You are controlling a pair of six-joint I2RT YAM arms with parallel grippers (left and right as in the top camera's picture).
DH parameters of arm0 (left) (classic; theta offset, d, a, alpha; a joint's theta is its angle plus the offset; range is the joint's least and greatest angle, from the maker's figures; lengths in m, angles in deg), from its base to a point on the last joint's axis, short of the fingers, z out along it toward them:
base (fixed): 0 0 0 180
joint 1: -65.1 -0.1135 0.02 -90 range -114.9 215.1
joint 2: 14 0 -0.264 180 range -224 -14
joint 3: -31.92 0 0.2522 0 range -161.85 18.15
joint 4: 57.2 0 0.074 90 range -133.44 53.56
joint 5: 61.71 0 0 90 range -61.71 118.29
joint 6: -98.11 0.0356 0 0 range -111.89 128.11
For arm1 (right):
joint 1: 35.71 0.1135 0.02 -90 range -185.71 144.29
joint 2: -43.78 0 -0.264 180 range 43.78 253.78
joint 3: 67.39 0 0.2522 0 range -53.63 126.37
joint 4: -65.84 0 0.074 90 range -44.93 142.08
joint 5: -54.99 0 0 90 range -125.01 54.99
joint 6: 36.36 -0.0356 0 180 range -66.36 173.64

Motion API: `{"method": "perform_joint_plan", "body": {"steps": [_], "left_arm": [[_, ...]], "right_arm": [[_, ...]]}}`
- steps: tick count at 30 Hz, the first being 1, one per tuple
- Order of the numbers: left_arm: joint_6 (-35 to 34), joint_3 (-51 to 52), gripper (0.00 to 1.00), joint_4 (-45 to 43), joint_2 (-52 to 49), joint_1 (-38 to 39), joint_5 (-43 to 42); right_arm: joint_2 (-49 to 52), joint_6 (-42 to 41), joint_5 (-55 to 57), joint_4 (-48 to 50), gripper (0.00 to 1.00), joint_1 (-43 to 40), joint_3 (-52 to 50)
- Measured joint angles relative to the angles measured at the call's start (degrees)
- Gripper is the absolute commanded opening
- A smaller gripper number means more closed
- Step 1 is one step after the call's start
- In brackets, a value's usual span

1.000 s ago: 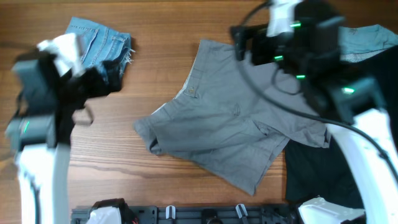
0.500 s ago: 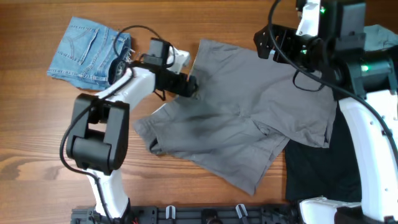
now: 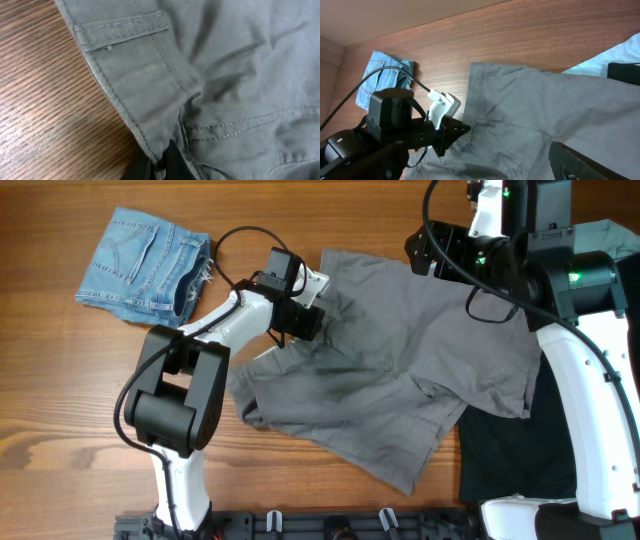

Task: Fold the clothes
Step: 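Grasp the shorts' left edge with the left gripper and pull left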

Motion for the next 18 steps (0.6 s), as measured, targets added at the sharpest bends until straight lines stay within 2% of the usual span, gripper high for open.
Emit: {"method": "perform_joint_plan", "body": {"steps": [1,4,6,8,9,10,11,12,13,14,15,18], "left_arm": [[-2.0,-0.5,0.04,0.7,0.0,0.0,1.6],[-9.4,-4.3,0.04,5.3,0.0,-4.1,15.0],[-13.2,-6.4,0.04,6.7,-0.3,-13.2,22.1],[-16.3,-7.4,0.04,6.7,-0.5,-22.3,23.8],[-17.2,-7.6,0.09,6.8,-0.5,-25.8,23.0],[-18.1,-7.6,0.27,7.0,-0.5,-28.5,21.6],[-18.6,-7.6,0.38,7.0,-0.5,-29.6,19.6],[-19.0,-7.6,0.51,7.0,-0.5,-30.1,18.0],[-19.4,-7.6,0.56,7.1,-0.5,-30.3,16.0],[-18.8,-7.6,0.57,7.3,-0.5,-30.2,15.0],[-18.5,-7.6,0.58,7.8,-0.5,-30.2,13.2],[-17.0,-7.6,0.49,10.8,0.4,-30.1,11.2]], "right_arm": [[0.0,0.0,0.0,-0.1,0.94,0.0,0.0],[0.0,0.0,0.0,-1.0,0.92,0.0,0.0],[0.0,0.0,0.0,-1.6,0.92,0.0,0.0],[0.0,0.0,0.0,-2.3,0.92,0.0,0.0],[0.0,0.0,0.0,-2.4,0.92,0.0,0.0],[0.0,0.0,0.3,-2.8,0.92,0.0,0.0],[0.0,0.0,1.0,-3.4,0.90,0.0,0.0],[0.0,0.0,1.7,-4.0,0.83,0.0,-0.1],[0.0,0.2,2.0,-4.3,0.74,0.0,-0.4],[0.2,0.4,2.3,-5.8,0.72,0.0,-0.9],[0.9,0.4,2.5,-7.6,0.66,0.0,-2.4],[4.7,1.6,2.7,-4.8,0.33,0.0,-7.1]]}}
